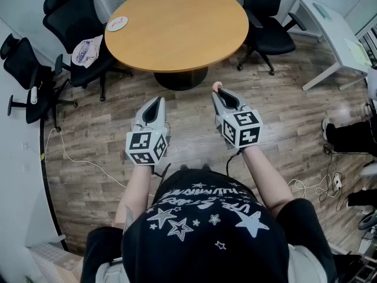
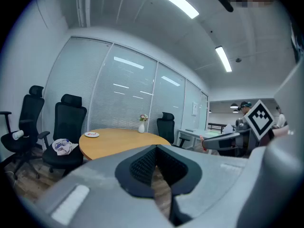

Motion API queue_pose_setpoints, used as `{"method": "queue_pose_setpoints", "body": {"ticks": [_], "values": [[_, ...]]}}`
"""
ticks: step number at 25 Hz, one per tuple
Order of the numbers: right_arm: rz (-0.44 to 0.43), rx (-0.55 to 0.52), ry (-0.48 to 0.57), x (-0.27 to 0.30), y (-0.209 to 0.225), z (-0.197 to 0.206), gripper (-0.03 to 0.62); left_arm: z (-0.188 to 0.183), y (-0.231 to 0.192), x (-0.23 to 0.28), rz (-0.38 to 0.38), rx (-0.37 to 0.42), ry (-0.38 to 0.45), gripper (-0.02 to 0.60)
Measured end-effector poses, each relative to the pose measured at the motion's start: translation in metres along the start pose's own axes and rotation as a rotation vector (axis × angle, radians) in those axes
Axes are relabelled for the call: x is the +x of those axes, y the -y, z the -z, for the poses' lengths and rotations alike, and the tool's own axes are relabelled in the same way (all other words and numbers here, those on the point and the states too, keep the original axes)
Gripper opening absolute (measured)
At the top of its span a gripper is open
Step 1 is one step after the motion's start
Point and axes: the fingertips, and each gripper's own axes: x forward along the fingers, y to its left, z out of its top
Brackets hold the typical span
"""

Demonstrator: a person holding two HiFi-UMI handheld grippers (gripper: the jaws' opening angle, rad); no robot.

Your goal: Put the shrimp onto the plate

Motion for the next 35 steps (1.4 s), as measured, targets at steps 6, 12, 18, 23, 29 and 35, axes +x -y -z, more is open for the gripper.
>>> {"method": "queue_pose_setpoints", "body": {"ticks": [6,12,18,23,29,35], "values": [[-0.013,-0.019,0.004,0.01,-0.021,-0.004,0.054,0.0,-0.017,-0.006,0.0,-0.012,0.005,0.002],[-0.017,-0.037,-0.006,0.017,-0.034,-0.001,0.054,0.004,-0.026,-0.013,0.0,-0.016,0.0,0.002],[-0.01,-0.037,-0.034,0.026,-0.048,0.011,0.054,0.017,-0.051,-0.03,-0.02,-0.029,-0.023,0.002],[0.019,0.012,0.005,0.035,-0.059,0.013,0.055,0.023,-0.069,-0.037,-0.012,-0.023,-0.023,0.002],[0.012,0.024,0.012,0.037,-0.07,0.01,0.058,0.024,-0.078,-0.041,0.01,-0.026,-0.034,0.002],[-0.022,-0.006,-0.009,0.058,-0.073,0.01,0.058,0.018,-0.101,-0.03,-0.018,-0.004,-0.041,0.002]]}}
